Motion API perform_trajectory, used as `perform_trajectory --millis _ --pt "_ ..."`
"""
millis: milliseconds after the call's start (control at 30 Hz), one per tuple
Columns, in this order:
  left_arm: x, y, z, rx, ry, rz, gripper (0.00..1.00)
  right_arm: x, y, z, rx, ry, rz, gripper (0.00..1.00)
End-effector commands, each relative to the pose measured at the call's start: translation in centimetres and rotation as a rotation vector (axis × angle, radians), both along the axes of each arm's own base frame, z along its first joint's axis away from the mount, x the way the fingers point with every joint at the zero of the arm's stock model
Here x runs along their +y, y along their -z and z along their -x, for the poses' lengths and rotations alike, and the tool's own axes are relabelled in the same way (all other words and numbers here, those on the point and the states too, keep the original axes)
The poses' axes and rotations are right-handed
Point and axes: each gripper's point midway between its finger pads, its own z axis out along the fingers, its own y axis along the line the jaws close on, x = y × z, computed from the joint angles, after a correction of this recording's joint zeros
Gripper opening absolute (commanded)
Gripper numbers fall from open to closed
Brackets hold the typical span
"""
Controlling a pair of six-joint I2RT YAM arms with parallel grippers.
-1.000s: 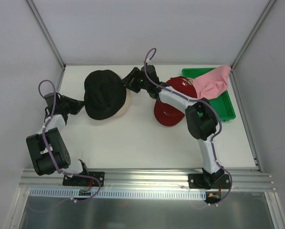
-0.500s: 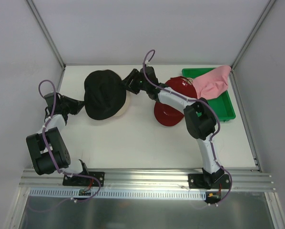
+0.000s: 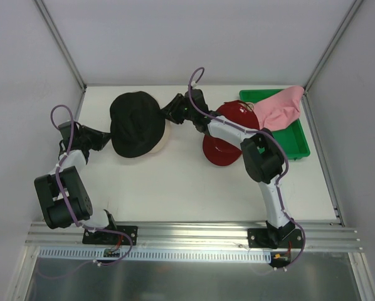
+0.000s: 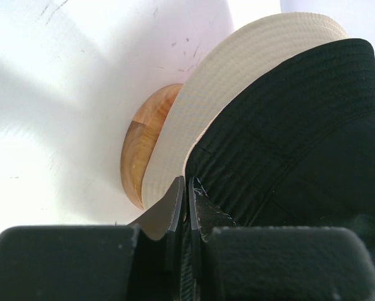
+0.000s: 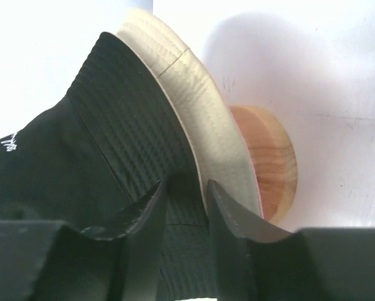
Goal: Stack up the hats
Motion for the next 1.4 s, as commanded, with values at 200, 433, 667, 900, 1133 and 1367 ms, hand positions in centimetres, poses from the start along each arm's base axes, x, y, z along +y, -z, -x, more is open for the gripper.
perform_trajectory --millis 200,433,667,900,1133,1367 --pt "0.8 -0.3 -0.7 -0.001 -0.018 -0.041 0.00 0.9 -1.4 0.1 -0.010 -0.017 -0.074 0.17" --pt "0.8 -0.5 -0.7 -0.004 -0.028 -0.053 0.00 -0.9 0.1 -0.7 0.017 0.026 0.058 0.00" --pt "1.2 0.0 -0.7 0.013 -0.058 -0.061 0.00 -3.1 2.8 -0.9 0.069 0.043 0.308 0.00" --pt "1.2 0.7 -0.9 0.036 -0.075 -0.050 0.00 -4.9 5.6 -1.2 0.150 0.029 0.465 0.00" --pt "0.9 1.7 -1.1 0.067 -0.077 -0.041 0.00 -5.3 8.5 -0.6 0.210 -0.018 0.518 0.00" --pt "1.1 4.1 -0.2 0.161 -0.118 -0.061 0.00 -5.9 10.5 0.3 0.262 -0.050 0.555 0.00"
